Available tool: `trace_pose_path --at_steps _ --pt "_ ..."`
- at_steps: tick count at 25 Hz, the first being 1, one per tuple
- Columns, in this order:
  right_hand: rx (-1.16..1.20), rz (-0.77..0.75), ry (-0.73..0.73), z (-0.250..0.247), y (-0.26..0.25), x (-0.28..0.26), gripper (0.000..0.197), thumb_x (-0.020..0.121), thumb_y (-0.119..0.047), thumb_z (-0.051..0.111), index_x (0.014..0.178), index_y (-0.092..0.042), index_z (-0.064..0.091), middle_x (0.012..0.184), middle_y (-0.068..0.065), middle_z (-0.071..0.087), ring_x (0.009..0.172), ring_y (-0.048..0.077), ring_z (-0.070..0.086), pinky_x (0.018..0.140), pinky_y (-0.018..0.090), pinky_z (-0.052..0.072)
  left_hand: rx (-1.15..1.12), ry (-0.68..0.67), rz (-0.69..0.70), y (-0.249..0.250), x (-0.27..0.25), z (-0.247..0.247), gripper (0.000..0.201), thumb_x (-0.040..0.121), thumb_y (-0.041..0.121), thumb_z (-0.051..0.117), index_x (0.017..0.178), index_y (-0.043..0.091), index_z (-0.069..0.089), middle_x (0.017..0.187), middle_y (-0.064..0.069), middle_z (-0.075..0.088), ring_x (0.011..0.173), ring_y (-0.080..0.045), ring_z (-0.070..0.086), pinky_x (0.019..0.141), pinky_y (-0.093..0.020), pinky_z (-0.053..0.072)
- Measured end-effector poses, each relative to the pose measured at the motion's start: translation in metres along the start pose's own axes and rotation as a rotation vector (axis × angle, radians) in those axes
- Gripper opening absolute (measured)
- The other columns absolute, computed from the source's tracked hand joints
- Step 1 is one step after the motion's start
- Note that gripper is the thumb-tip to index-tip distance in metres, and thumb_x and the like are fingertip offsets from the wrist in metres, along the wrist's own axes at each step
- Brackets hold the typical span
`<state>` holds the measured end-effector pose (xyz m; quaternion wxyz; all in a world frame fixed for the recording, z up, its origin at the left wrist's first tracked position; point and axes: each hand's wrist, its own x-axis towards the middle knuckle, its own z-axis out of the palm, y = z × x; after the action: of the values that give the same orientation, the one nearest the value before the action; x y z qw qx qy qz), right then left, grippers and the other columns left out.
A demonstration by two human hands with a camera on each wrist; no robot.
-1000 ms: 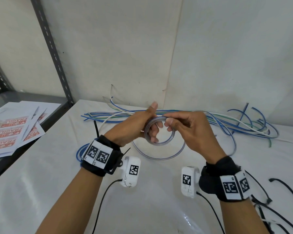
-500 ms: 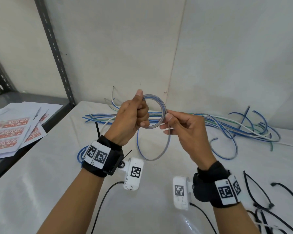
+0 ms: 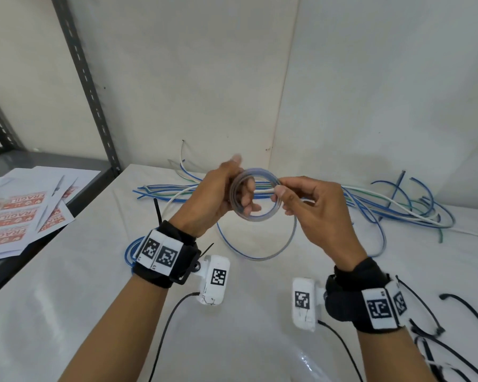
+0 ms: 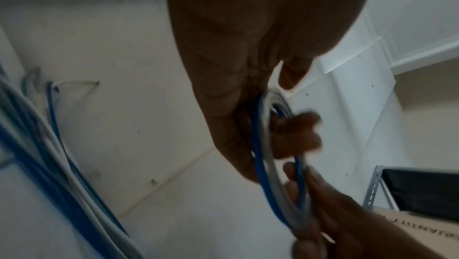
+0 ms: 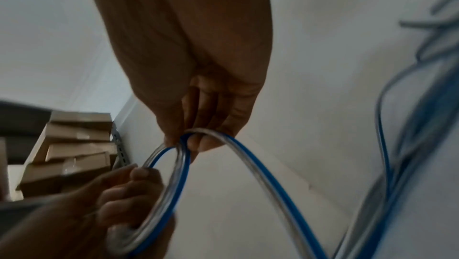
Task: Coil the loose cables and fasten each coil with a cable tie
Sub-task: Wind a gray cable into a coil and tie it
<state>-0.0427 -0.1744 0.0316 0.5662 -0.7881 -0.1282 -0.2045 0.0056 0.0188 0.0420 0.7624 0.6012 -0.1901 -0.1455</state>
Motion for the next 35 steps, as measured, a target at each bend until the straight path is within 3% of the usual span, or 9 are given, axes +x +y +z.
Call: trace_pose_path --at_steps 3,7,10,15,20,25,28,32,35 --pt "-0.240 -0.020 -0.167 -0.011 -0.001 -0.001 0.008 0.095 -0.019 0.070 0.094 -0.017 0.078 0.077 -0.008 0.075 0.069 0.010 0.064 0.062 0.035 0.057 0.331 -0.077 -0.061 -0.003 -0.009 0.001 0.052 0.107 0.044 0.038 0.073 0.008 0.053 0.056 0.001 0.036 0.045 -0.015 0.040 0.080 -0.048 0.058" --pt "-0.244 -0.018 -0.178 -0.011 -0.001 -0.001 0.009 0.094 -0.020 0.072 0.098 -0.019 0.080 0.078 -0.007 0.076 0.068 0.004 0.063 0.063 0.031 0.056 0.468 -0.070 0.103 -0.013 -0.009 0.008 0.044 0.106 0.041 0.042 0.069 0.020 0.051 0.067 -0.005 0.025 0.057 -0.015 0.028 0.059 -0.032 0.048" --pt "-0.033 0.028 -0.051 -0.008 -0.003 -0.001 0.013 0.094 -0.018 0.070 0.104 -0.016 0.079 0.083 -0.002 0.077 0.066 0.009 0.064 0.062 0.025 0.056 0.303 0.029 0.229 -0.013 -0.004 0.008 0.048 0.109 0.035 0.040 0.062 0.034 0.047 0.065 0.004 0.022 0.056 -0.014 0.022 0.054 -0.027 0.038" --pt "0.189 0.038 0.010 0.022 -0.005 -0.005 0.016 0.098 -0.017 0.065 0.106 -0.027 0.075 0.085 0.002 0.077 0.069 0.011 0.063 0.060 0.026 0.056 -0.122 0.200 0.295 -0.008 0.001 0.014 0.043 0.110 0.033 0.032 0.069 0.022 0.030 0.062 0.007 0.015 0.049 -0.008 0.016 0.049 -0.023 0.029" --pt "0.083 -0.038 0.094 0.019 -0.005 -0.002 0.017 0.100 -0.019 0.062 0.109 -0.013 0.075 0.077 -0.001 0.074 0.066 0.006 0.060 0.057 0.023 0.054 -0.216 0.168 0.174 -0.009 0.003 0.015 0.046 0.109 0.038 0.036 0.070 0.015 0.042 0.059 0.001 0.015 0.047 -0.012 0.021 0.055 -0.026 0.044" --pt "-0.242 -0.040 -0.198 -0.010 0.000 -0.002 0.016 0.099 -0.023 0.064 0.107 -0.023 0.078 0.076 -0.009 0.072 0.068 0.006 0.061 0.057 0.029 0.051 0.283 -0.042 -0.043 -0.006 -0.005 0.003 0.049 0.106 0.042 0.043 0.078 0.004 0.057 0.056 0.000 0.033 0.048 -0.016 0.035 0.072 -0.038 0.057" --pt "-0.250 -0.049 -0.195 -0.007 0.003 -0.002 0.016 0.098 -0.026 0.065 0.109 -0.029 0.077 0.077 -0.012 0.072 0.068 0.007 0.061 0.057 0.029 0.051 0.425 -0.071 0.012 -0.012 -0.007 0.003 0.053 0.106 0.041 0.045 0.076 -0.002 0.051 0.067 -0.004 0.029 0.057 -0.014 0.029 0.061 -0.033 0.046" --pt "-0.007 -0.020 0.017 0.002 0.009 0.000 0.021 0.099 -0.020 0.064 0.118 -0.024 0.074 0.088 -0.009 0.077 0.065 0.012 0.060 0.055 0.029 0.053 0.016 0.145 0.204 -0.004 -0.003 0.001 0.045 0.109 0.036 0.038 0.067 0.021 0.041 0.066 0.002 0.017 0.053 -0.012 0.017 0.051 -0.024 0.033" --pt "0.148 0.001 0.086 0.024 0.009 -0.004 0.020 0.100 -0.017 0.063 0.116 -0.021 0.073 0.083 -0.006 0.075 0.063 0.011 0.057 0.051 0.025 0.050 -0.161 0.238 0.262 0.001 -0.001 0.006 0.041 0.109 0.038 0.034 0.072 0.021 0.032 0.068 0.000 0.009 0.052 -0.012 0.012 0.050 -0.023 0.027"
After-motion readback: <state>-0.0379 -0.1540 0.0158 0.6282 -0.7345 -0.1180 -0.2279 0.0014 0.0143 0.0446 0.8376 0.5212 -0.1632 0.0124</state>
